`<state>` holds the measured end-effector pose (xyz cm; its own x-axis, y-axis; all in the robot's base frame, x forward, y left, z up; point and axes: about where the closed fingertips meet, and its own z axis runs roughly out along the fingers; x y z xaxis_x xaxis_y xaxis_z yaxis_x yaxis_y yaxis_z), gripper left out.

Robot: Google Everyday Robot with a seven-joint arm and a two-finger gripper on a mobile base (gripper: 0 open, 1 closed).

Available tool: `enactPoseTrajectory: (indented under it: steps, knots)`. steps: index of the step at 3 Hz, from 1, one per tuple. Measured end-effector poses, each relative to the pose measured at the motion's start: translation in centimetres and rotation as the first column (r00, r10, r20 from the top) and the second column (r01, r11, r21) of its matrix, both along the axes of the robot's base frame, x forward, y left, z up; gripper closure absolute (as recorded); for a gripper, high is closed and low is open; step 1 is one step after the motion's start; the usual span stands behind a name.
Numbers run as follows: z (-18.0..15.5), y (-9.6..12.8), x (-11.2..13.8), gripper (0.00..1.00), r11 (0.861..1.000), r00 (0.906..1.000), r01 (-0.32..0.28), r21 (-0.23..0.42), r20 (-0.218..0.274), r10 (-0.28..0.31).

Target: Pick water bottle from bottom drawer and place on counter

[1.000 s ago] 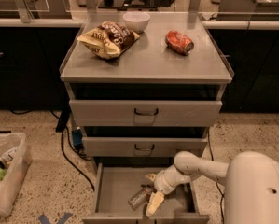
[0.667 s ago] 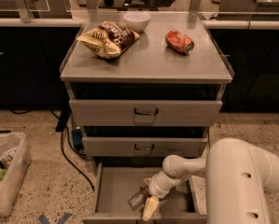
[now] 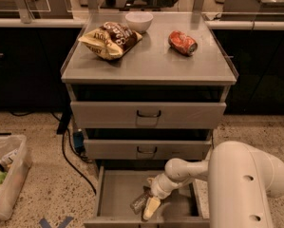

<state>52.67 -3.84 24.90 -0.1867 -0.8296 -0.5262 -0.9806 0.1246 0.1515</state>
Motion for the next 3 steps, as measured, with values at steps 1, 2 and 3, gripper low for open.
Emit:
enactPoseTrajectory:
  steps: [1,2,3]
  knots:
    - [0.0,0.0,0.0,0.0,1.0,1.0,0.0,0.0,0.0,0.0]
    - [-0.7,0.3,0.1,0.0,1.0,0.9999,-0.007,-0.014,0.013,0.007]
    - [-2.6,-0.5,1.4,0.0,0.997,0.9995,0.03,-0.068,0.016,-0.029]
